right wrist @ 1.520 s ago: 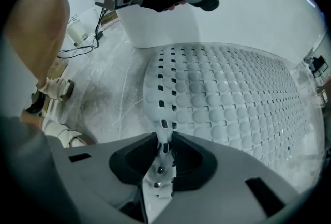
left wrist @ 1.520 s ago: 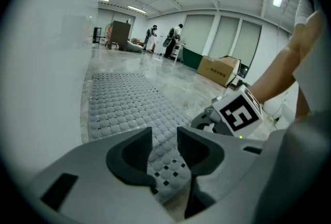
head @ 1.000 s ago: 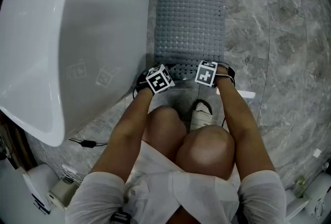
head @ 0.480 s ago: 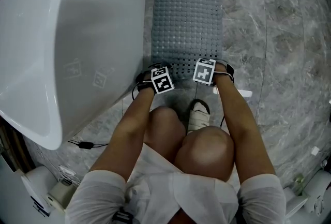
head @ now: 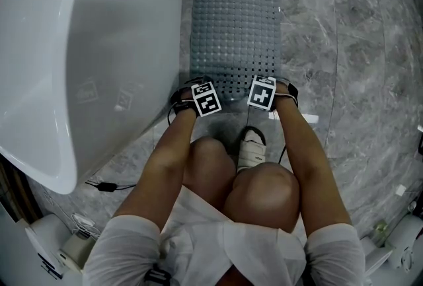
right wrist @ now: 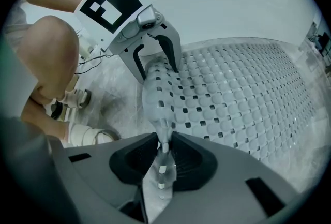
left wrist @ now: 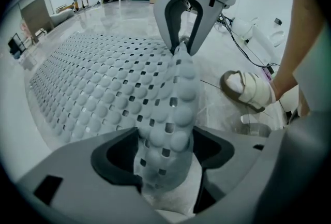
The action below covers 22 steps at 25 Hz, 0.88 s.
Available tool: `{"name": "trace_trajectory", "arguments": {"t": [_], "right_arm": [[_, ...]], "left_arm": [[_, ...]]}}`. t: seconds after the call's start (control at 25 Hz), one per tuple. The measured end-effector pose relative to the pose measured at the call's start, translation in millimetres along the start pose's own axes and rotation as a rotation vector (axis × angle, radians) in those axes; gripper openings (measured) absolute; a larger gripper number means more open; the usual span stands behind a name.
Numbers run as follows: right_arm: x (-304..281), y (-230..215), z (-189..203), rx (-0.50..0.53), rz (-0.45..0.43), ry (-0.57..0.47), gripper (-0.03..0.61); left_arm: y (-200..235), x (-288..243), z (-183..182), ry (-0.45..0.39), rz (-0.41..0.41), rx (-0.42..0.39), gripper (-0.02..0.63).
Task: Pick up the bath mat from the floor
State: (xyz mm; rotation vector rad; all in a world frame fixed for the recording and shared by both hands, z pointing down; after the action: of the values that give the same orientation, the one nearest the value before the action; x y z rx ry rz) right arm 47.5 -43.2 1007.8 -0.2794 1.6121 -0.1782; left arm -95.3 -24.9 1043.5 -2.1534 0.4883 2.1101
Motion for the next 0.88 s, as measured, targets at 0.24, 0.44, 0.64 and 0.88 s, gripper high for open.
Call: {"name": "trace_trajectory", "arguments": {"t": [0.24, 0.44, 0.64, 0.88], "right_arm": [[0, 4, 3, 0.025, -0.014, -0.031, 0.101], [4, 12, 9, 0.017, -0.022, -0.059, 0.097], [9, 11, 15, -0.005, -0.014, -0.075, 0.092], [11, 11, 17, -0.031, -0.002, -0.098, 0.094]], "left_arm": [[10, 8, 1, -0.005, 0.006, -0.016, 0.194], [9, 24, 0, 0.025, 0.004, -0.090, 0.088], [9, 38, -6, 0.025, 0.033, -0.134, 0.060], [11, 40, -6, 0.017, 0.056, -0.121, 0.049]]}}
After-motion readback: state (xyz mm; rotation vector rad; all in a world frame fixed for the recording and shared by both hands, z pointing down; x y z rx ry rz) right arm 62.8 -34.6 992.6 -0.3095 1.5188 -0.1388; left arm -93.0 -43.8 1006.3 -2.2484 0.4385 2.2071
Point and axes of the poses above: the fingertips, and each gripper's own axes: x backward along the fingers, y to its left, z out of its underside, the point moved 7 cm from there along x, backward along the fingers, and after that the axes turned 15 degrees about y, right-handed, at the moved point
